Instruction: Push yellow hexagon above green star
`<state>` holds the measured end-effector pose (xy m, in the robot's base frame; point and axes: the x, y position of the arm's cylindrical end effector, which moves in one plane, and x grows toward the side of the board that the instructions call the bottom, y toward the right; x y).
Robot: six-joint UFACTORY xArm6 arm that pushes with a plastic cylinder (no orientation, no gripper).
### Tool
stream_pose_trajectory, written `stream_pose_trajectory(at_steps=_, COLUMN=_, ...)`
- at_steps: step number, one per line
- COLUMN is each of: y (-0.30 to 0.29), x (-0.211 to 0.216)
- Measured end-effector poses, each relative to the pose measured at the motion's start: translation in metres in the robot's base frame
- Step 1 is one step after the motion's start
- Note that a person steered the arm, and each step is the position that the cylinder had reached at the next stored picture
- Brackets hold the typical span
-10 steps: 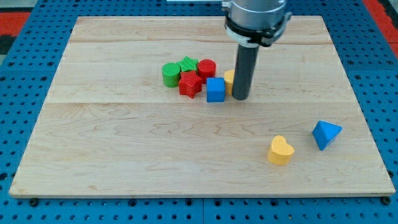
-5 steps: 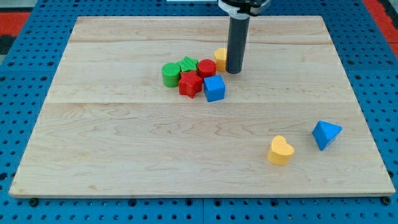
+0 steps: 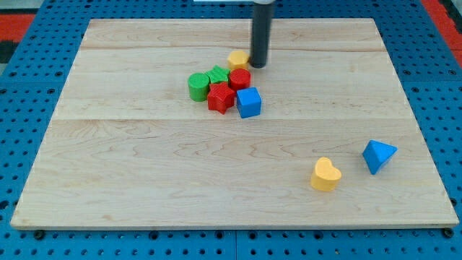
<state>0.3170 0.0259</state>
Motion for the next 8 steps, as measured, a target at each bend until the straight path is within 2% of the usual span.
stream_pose_trajectory(at_steps=2, y=-0.017, x=-0.026)
stream_pose_trajectory(at_steps=3, y=-0.075, x=-0.028)
stream_pose_trajectory(at_steps=7, y=-0.074, x=-0.012)
stream_pose_trajectory(at_steps=8, y=-0.103, x=-0.012)
